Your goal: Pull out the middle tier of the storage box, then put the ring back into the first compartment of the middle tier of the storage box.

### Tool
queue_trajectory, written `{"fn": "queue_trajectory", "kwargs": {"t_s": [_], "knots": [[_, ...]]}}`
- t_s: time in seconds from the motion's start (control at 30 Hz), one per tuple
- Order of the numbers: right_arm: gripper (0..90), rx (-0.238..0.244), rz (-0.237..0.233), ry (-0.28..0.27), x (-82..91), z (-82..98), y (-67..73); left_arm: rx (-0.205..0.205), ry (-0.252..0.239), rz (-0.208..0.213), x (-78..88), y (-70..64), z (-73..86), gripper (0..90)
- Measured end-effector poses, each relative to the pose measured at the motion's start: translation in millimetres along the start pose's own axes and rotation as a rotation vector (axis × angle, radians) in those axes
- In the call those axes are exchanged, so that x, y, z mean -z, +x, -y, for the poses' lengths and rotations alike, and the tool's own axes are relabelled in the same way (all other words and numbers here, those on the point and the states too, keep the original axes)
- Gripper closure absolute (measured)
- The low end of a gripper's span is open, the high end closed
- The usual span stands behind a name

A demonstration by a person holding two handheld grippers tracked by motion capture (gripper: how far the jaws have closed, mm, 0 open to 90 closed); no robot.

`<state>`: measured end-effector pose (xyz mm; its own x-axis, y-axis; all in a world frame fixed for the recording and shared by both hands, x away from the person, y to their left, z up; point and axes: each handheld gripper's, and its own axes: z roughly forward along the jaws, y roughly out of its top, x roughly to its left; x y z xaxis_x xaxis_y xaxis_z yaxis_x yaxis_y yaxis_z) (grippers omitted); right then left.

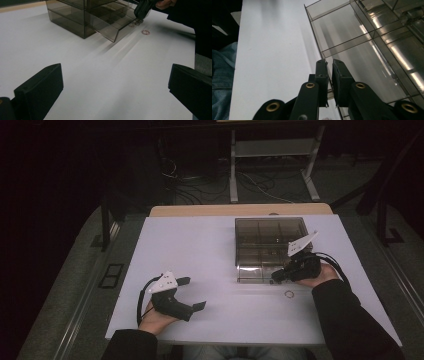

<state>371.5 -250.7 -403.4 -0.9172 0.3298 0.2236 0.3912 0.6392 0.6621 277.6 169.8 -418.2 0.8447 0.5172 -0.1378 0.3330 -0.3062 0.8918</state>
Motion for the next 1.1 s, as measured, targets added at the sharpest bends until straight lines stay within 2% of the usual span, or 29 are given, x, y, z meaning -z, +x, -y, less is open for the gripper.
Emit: {"fn": "queue_trajectory", "kwargs": {"t_s": [0.27, 0.57, 0.83, 1.1], "knots": [[66.5, -0.008, 0.042, -0.026, 6.2, -2.5, 6.9, 0.000, 0.000, 0.000, 0.1, 0.1, 0.0, 0.0], [51.6, -0.032, 0.142, -0.112, 27.5, -0.9, 23.3, -0.001, 0.000, 0.001, 0.0, 0.0, 0.0, 0.0], [38.8, -0.071, 0.192, -0.159, 40.7, 6.5, 33.5, 0.001, -0.001, 0.000, 0.1, -0.2, 0.1, 0.0], [28.0, -0.092, 0.221, -0.191, 45.4, 11.0, 45.6, 0.003, -0.005, -0.001, 1.4, 0.7, 0.1, 0.0]]}}
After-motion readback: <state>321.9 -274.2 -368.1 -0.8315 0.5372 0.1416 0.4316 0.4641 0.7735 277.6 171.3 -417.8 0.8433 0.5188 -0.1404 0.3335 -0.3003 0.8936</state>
